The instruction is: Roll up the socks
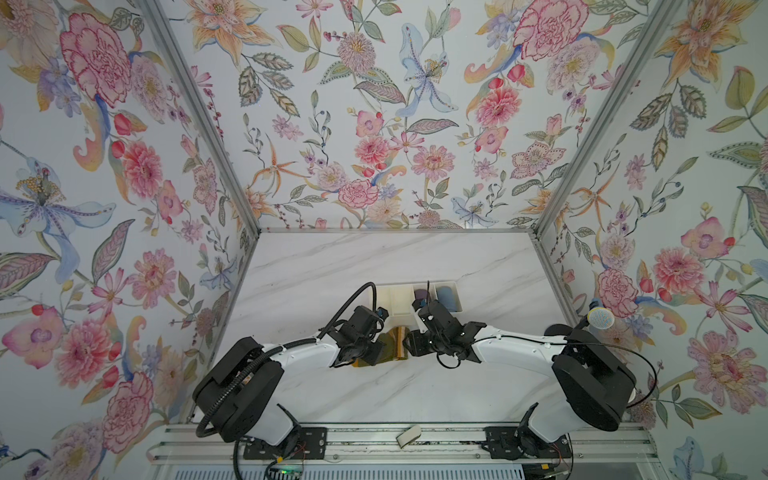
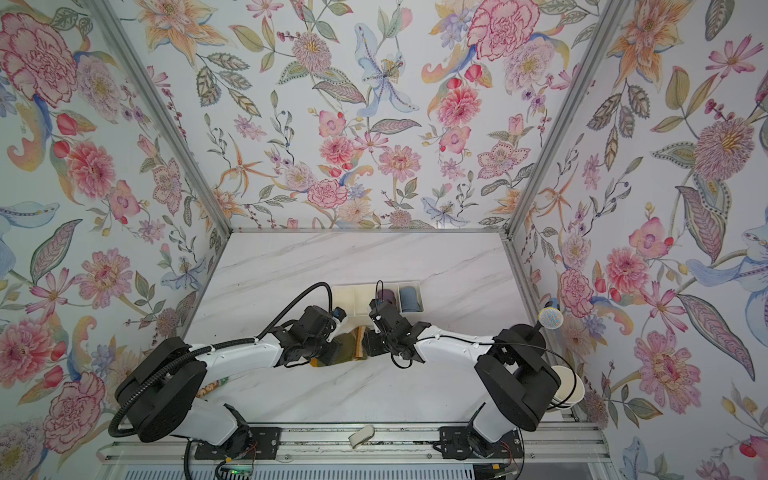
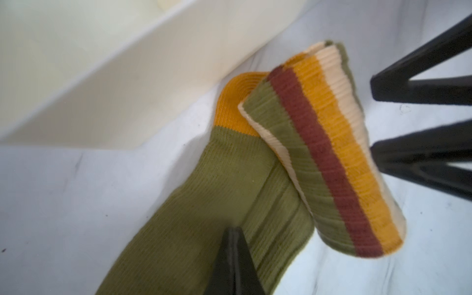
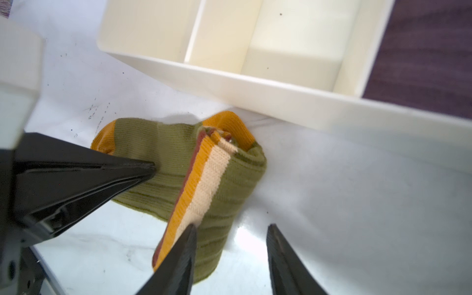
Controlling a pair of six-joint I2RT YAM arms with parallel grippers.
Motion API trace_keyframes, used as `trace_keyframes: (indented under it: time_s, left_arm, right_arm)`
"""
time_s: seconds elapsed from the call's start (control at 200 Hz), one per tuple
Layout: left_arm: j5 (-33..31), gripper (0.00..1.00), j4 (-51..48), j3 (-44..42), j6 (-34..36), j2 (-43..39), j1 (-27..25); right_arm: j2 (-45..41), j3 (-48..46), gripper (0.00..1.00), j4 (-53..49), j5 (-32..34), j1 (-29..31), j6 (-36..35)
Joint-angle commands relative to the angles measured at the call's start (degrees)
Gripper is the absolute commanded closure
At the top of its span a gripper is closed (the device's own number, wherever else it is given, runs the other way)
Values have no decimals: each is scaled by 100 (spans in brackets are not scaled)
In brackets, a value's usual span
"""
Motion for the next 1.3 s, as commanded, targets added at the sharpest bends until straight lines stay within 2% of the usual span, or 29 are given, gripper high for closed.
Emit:
trace_keyframes:
  time_s: [0.0,0.616,1.061,1.296]
  left_arm:
    - [96,100,164,-135,-68,29,89]
    - [267,100,455,-394,-83,-17,251]
    - [365,100,554,-453,-108,-77,303]
    - [427,100,595,-439,-121,-107,314]
  right_arm:
    - [143,211,53,-163,84,55,-128]
    - [632,748,54,-331,32,228,-253]
    - [948,1067,68,-392,-96,394,-308]
    - [1098,1260,71,-513,-118,489,-359]
